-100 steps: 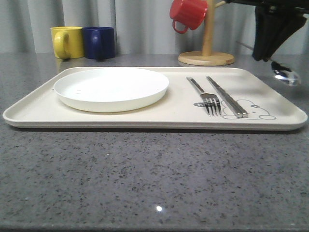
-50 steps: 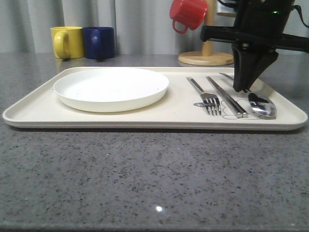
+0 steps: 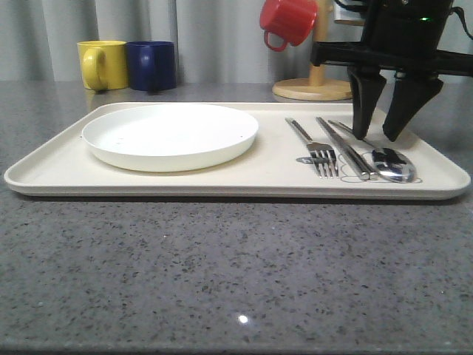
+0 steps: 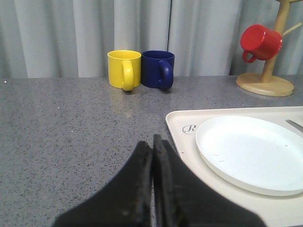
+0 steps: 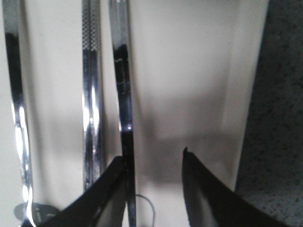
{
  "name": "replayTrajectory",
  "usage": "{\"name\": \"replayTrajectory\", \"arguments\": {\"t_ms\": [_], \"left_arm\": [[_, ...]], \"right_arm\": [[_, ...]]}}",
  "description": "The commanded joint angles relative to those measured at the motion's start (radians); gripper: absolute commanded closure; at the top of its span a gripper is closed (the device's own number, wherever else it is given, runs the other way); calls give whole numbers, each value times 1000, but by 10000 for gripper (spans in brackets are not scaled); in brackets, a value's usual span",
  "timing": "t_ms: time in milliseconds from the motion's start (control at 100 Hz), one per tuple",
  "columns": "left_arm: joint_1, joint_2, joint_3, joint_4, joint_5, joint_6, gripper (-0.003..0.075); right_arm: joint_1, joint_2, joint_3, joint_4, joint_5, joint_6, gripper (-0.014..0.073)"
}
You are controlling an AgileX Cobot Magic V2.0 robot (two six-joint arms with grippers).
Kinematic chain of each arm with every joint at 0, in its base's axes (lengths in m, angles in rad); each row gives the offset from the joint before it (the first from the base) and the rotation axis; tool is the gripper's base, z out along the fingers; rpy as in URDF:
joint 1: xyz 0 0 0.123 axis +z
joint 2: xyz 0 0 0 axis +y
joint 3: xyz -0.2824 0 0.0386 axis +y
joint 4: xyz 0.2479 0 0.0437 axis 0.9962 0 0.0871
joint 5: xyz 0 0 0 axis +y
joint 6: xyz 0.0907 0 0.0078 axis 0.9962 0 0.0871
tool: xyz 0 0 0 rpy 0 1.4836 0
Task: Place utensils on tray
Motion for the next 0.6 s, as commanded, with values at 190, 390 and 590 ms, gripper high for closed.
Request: {"name": "replayTrajectory", "arguments": {"t_ms": [190,390,590], "left_arm": [[-4,6,-26,-8,-81,-3,738],[-4,6,-26,-8,-81,-3,738],[-4,6,-26,-8,-81,-3,738]], "right_arm": [[-9,-173,-22,-151,-37,-1,283],[-55,-344,76,-159,-132,-1,283],[-109,-594,294,-178,-293,-1,283]]}}
